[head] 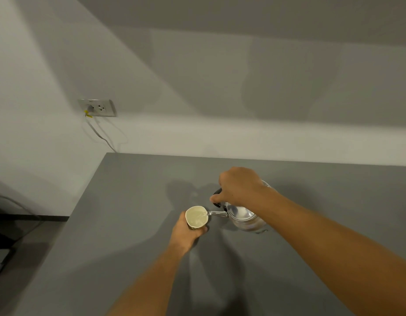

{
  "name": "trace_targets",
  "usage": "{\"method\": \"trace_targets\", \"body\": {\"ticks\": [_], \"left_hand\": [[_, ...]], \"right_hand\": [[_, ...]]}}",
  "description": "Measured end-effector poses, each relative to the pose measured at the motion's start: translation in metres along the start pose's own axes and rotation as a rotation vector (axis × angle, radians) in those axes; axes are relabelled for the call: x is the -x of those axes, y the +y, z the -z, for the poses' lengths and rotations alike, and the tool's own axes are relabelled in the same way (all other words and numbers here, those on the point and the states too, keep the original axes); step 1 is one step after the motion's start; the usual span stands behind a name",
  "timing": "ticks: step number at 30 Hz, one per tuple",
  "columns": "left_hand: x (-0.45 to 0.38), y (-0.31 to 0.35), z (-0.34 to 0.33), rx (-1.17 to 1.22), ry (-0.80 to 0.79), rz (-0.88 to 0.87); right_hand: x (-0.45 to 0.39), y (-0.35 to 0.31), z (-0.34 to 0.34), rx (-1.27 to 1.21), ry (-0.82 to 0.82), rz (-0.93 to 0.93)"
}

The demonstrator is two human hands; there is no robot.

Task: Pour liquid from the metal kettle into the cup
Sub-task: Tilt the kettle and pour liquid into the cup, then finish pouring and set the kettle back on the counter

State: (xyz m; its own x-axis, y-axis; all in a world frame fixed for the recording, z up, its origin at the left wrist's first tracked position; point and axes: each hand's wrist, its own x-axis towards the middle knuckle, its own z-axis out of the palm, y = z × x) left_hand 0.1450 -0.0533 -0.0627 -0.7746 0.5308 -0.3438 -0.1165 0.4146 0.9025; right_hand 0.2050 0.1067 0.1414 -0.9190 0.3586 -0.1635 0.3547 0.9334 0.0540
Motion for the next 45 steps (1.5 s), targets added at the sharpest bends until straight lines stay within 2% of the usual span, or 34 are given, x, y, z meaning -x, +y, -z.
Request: {"method": "trace_targets", "body": {"ticks": [10, 22, 32, 45], "left_hand": [[-0.005, -0.005, 0.0, -0.019, 0.004, -0.019], [-0.011, -0.007, 0.009, -0.045, -0.061, -0.016], [-0.014, -0.011, 0.012, -0.166, -0.059, -0.024], [-0.023, -0.014, 0.006, -0.175, -0.009, -0.019]], "right_hand": [[-0.004, 0.012, -0.005, -0.066, 0.026, -0.018], [-0.014, 0.071, -0.027, -0.521, -0.053, -0.05], [-0.07, 0.132, -0.018, -0.784, 0.049, -0.239], [-0.16, 0.175, -0.052, -0.854, 0.154, -0.467]]}}
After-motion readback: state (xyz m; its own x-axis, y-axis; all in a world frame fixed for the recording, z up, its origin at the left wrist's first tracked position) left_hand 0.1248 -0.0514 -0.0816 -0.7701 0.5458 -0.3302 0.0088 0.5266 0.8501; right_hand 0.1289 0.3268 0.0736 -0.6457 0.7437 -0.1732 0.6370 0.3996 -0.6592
